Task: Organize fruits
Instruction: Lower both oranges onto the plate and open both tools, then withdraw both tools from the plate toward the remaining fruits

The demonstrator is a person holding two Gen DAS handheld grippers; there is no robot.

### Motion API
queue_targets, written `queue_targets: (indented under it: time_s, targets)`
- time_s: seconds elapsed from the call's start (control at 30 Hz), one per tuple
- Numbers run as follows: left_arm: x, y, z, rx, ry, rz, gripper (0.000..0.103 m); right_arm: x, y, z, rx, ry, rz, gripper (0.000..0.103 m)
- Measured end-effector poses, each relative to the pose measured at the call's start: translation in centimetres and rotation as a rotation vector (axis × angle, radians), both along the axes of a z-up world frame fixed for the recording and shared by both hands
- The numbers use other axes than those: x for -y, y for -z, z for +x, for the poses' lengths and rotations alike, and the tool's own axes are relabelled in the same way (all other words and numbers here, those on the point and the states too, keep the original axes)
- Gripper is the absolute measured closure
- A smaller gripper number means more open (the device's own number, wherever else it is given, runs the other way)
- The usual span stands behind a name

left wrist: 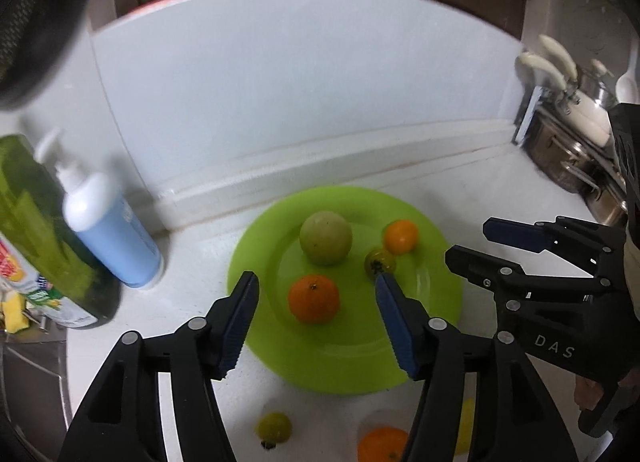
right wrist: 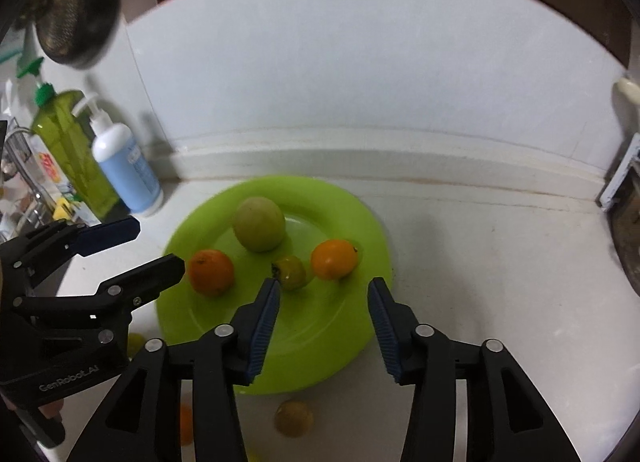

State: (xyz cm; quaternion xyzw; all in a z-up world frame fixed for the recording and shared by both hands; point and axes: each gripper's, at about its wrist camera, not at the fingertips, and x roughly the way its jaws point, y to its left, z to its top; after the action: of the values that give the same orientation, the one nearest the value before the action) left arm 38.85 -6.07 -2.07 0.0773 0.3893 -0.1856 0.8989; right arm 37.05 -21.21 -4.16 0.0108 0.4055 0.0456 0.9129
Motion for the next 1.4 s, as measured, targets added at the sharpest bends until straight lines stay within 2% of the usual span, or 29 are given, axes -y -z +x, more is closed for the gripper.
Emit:
queue_targets:
  time_s: [0.13, 0.3, 0.7, 0.93, 1.4]
  targets:
    - [-0.4, -1.9, -2.0, 0.043, 0.011, -0.023, 0.037, 0.0, -1.7, -2.3, 0.051, 0.015, -0.001, 0.048]
    - [-1.0, -3.3, -4.6, 0.084, 0.021, -0.037, 0.035, -0.5, -3.5, -5.2, 0.102, 0.028, -0.026, 0.045]
    - [-2.9, -4.7, -9.5, 0.140, 0.040, -0.044, 0.030, -1.8, -5.0, -10.4, 0.157, 0.055, -0.048, 0.039]
    - [-4.3, -4.3, -12.2, 0.156, 0.041, -0.027, 0.029, -3.0, -4.6, -13.3, 0.172, 0.064, -0.060, 0.039]
    - [-5.5, -1.2, -17.3, 0.157, 0.052, 0.000, 0.028, -3.2, -2.8, -19.5, 0.161, 0.183, -0.097, 0.039]
